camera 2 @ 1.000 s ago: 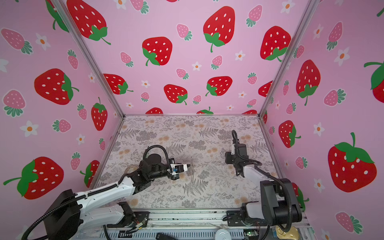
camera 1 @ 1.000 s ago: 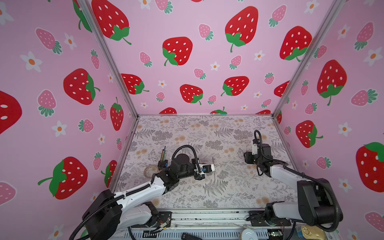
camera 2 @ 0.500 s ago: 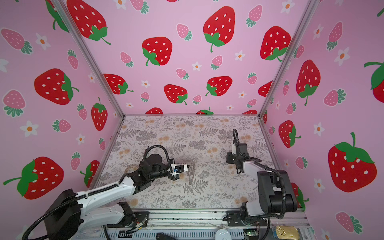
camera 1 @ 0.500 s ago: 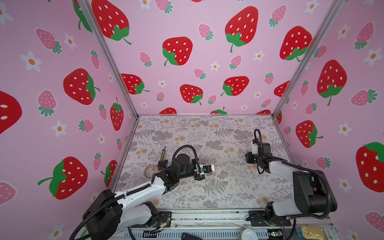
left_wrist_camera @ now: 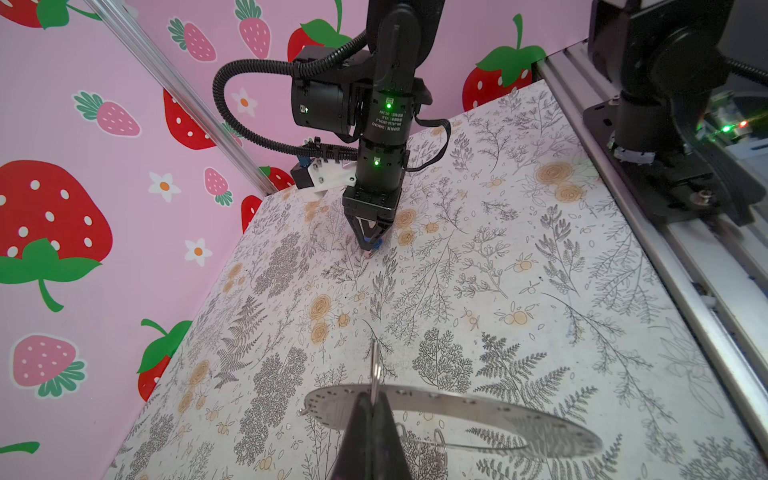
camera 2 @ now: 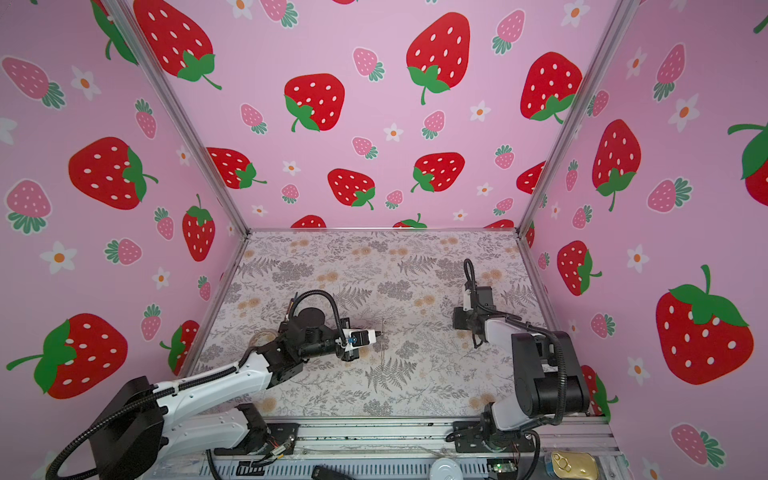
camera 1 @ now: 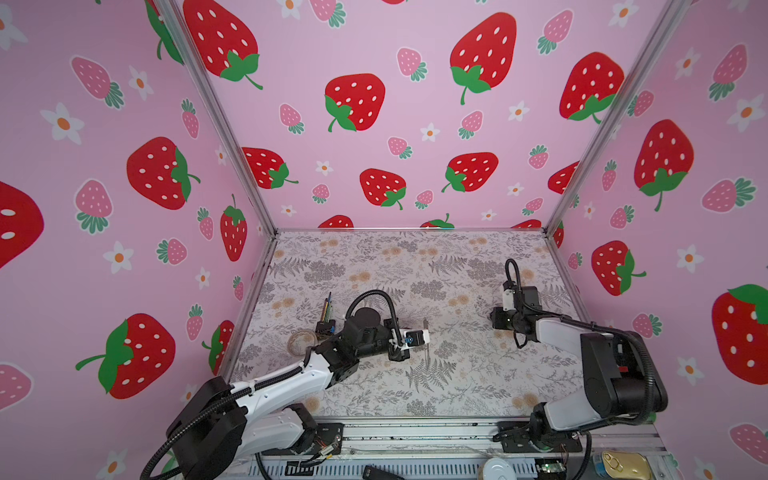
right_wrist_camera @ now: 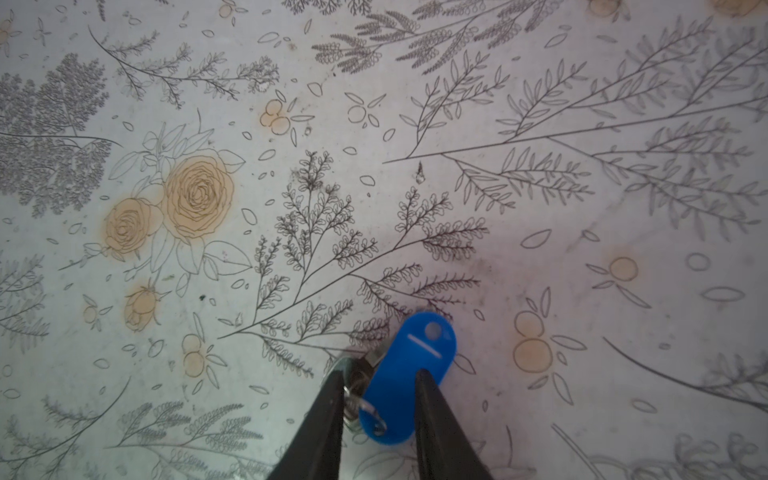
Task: Put the keys on the keyring
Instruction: 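Grasp the blue-tagged key with the right gripper, then lift the blue-tagged key with the right gripper and reorient it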
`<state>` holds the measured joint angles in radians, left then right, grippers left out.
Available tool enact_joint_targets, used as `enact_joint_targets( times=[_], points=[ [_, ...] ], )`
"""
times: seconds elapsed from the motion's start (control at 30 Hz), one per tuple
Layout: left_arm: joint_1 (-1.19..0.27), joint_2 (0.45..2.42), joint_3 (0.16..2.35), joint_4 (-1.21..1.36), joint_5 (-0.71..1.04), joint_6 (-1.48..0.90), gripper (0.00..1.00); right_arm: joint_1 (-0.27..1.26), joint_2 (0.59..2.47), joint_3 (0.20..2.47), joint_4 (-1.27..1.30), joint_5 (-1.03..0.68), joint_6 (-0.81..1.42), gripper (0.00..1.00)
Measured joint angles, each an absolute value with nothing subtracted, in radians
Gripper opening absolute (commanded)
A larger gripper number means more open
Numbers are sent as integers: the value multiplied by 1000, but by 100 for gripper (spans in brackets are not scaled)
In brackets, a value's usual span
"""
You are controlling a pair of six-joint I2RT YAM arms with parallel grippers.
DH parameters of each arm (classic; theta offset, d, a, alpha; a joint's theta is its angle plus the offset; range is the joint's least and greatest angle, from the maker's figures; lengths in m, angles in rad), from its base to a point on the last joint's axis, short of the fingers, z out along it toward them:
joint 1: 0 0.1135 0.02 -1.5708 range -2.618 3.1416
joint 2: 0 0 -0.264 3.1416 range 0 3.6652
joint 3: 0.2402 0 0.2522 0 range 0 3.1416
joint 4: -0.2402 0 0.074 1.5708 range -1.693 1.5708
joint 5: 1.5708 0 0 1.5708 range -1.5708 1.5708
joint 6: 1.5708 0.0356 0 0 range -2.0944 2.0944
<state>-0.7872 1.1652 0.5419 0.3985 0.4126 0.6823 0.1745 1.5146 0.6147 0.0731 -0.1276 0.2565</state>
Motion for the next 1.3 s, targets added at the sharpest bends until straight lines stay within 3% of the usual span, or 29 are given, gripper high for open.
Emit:
enact_joint_targets(
  times=[0.43, 0.67, 1.3],
  points=[
    [-787, 1165, 543, 392, 422, 683, 0, 175, 1507, 616, 45, -230, 246, 30],
    [-787, 1165, 543, 392, 429, 682, 0, 192, 1461, 620, -2, -199, 228, 32],
    [-787, 1164, 543, 386, 430, 683, 0, 223, 1467, 724, -135, -117, -133, 25]
  ],
)
